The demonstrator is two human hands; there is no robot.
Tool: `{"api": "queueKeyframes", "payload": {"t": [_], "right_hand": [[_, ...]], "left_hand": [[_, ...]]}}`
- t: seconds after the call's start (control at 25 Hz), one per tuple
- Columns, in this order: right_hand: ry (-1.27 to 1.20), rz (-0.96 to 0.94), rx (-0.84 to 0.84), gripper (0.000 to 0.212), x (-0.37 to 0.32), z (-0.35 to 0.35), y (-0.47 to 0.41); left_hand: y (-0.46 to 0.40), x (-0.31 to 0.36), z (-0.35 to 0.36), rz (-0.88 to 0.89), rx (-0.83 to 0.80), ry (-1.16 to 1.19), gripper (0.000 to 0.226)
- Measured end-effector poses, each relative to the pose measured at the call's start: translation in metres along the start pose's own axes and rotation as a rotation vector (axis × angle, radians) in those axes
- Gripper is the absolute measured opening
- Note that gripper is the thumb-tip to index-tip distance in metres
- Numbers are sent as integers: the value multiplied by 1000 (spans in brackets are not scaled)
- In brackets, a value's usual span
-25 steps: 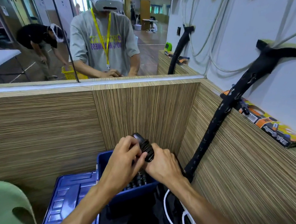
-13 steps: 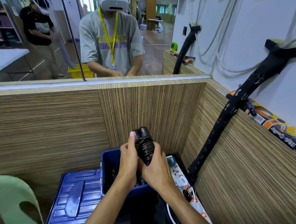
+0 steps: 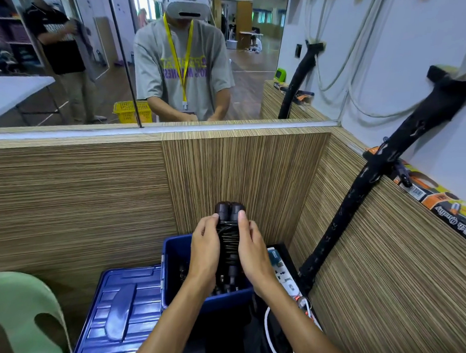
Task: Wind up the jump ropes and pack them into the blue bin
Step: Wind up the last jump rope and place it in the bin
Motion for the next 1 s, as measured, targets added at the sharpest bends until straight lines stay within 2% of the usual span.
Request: {"api": "queueKeyframes", "payload": {"t": [0.12, 0.24, 0.48, 0.64, 0.76, 0.84, 1.0], "right_hand": [[45, -67, 127, 74, -4, -7, -2], [97, -129, 238, 55, -7, -17, 6], [235, -215, 224, 51, -11, -15, 10], [288, -241, 196, 56, -7, -9, 2], [269, -233, 189, 56, 6, -10, 0], [236, -232, 186, 52, 9, -9, -1], [286, -218, 56, 46, 12, 8, -14]], "left_hand": [[4, 8, 10, 64, 25, -47, 37], [9, 13, 17, 83, 44, -112, 36], [-1, -23, 7, -94, 40, 8, 58], [-6, -39, 2, -185, 46, 93, 49], [-8, -50, 3, -252, -47, 95, 52], [-6, -40, 1, -168, -26, -10, 51], [11, -7, -3, 192, 105, -381, 50]]}}
Point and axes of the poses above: each hand's wrist, its own y-axis away from the middle knuckle, its own z-axis out of the palm, x = y × z, the point moved 10 cm from there along -y, towards the middle knuckle, and after that the axes turned 15 degrees about -x, right-handed, at the moved point
